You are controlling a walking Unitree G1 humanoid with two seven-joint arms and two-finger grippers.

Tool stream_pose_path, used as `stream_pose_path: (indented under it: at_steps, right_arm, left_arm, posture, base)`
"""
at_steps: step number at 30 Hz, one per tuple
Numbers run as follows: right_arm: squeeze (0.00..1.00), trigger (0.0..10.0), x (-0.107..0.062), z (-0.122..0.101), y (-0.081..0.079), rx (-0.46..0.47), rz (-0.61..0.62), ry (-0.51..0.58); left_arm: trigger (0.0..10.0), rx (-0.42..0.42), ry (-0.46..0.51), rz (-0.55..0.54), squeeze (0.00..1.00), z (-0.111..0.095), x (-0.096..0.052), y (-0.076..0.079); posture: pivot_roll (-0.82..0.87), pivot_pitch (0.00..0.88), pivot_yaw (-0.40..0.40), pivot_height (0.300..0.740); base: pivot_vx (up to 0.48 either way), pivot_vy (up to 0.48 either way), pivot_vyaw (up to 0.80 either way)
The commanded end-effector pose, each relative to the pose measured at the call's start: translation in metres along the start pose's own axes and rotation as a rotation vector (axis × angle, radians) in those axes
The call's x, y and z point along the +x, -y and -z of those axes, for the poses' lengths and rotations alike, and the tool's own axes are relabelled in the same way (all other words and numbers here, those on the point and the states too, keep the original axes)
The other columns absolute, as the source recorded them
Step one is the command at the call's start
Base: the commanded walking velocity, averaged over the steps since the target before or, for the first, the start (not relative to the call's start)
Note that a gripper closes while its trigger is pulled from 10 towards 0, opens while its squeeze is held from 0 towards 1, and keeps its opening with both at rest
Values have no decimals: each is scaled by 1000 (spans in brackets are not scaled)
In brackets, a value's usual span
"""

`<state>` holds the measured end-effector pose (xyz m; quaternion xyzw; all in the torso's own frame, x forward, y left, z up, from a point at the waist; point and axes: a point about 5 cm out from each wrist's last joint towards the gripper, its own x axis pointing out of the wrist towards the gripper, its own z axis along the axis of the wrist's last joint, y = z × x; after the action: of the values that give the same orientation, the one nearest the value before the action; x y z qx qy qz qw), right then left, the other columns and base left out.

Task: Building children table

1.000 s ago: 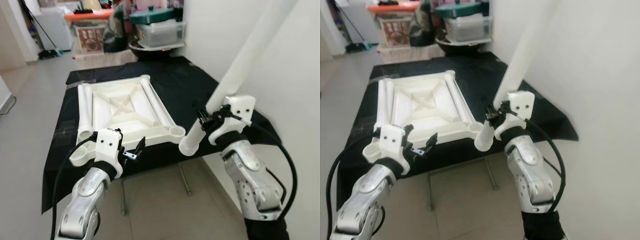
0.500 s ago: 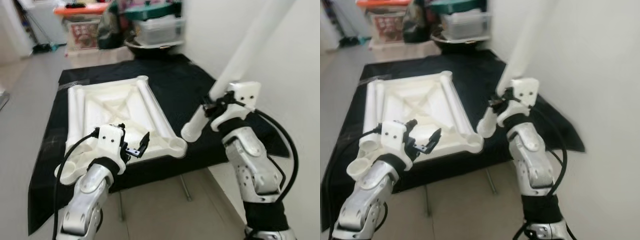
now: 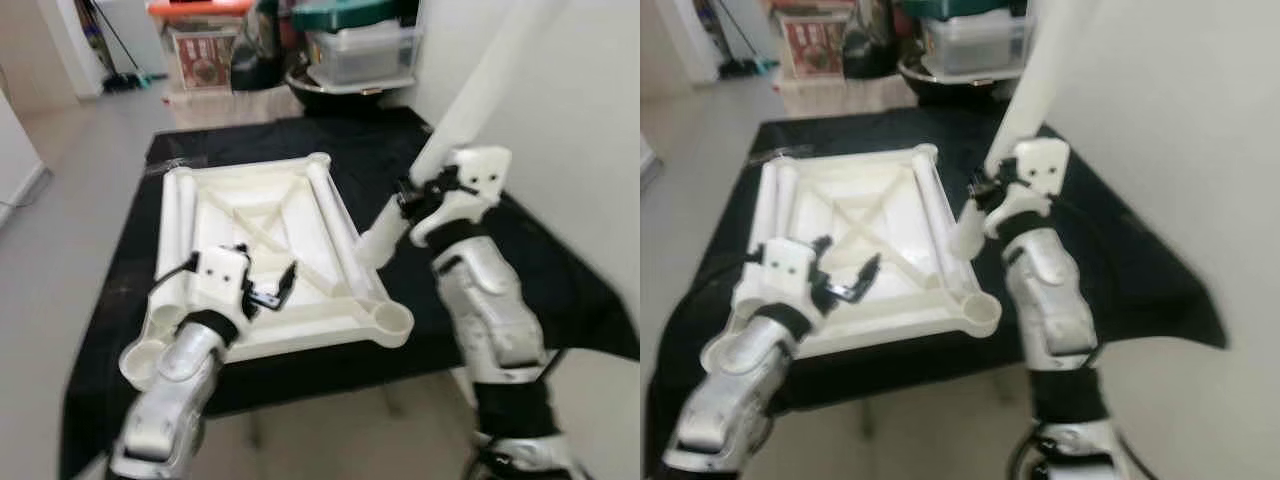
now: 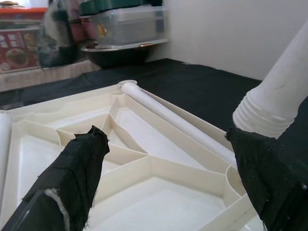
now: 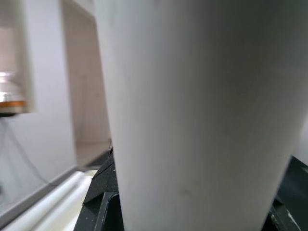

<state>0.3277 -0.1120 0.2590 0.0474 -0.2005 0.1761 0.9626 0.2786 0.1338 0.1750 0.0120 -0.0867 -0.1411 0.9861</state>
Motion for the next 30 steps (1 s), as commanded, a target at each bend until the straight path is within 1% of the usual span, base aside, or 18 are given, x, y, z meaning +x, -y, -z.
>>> stream_pose_path:
  at_steps: [1, 7, 14, 16, 23, 24, 27, 30]
  right_arm:
    - [0, 10000, 2, -6, 2, -8, 5, 37]
    - [0, 10000, 2, -2, 3, -7, 4, 16]
    - [0, 10000, 2, 3, 11, -40, -2, -15]
    - [0, 10000, 2, 4, 11, -42, 3, -19]
    - [0, 10000, 0, 6, 10, -20, 17, -24]
    - [0, 10000, -2, 8, 11, -7, 29, -32]
    - [0, 10000, -3, 9, 12, 4, 40, -37]
    - [0, 10000, -3, 10, 13, 13, 52, -43]
  left_arm:
    - [10000, -7, -4, -12, 0, 3, -2, 1]
    - [10000, -19, -11, -32, 0, 4, -2, -1]
    - [10000, -7, -25, -43, 0, 8, -3, -4]
    - [10000, -17, -26, -45, 0, 8, -2, -5]
    - [10000, -37, -44, -44, 0, 10, -2, -5]
    - [10000, -47, -48, -45, 0, 9, -1, -5]
    - [10000, -37, -45, -45, 0, 9, -1, -6]
    - [10000, -24, -34, -44, 0, 7, -1, -6]
  posture:
    - [1, 0, -21, 740]
    - [2, 0, -23, 740]
    - [1, 0, -23, 740]
    - [1, 0, -20, 740]
    - [0, 0, -11, 740]
    - [-3, 0, -8, 740]
    - [-3, 0, -8, 740]
    - [-2, 0, -8, 740]
  base:
    - [0, 0, 0]
    - [0, 0, 0]
    - [0, 0, 0]
    - [0, 0, 0]
    - [0, 0, 0]
    - [0, 469, 0]
    - [0, 469, 0]
    - [0, 0, 0]
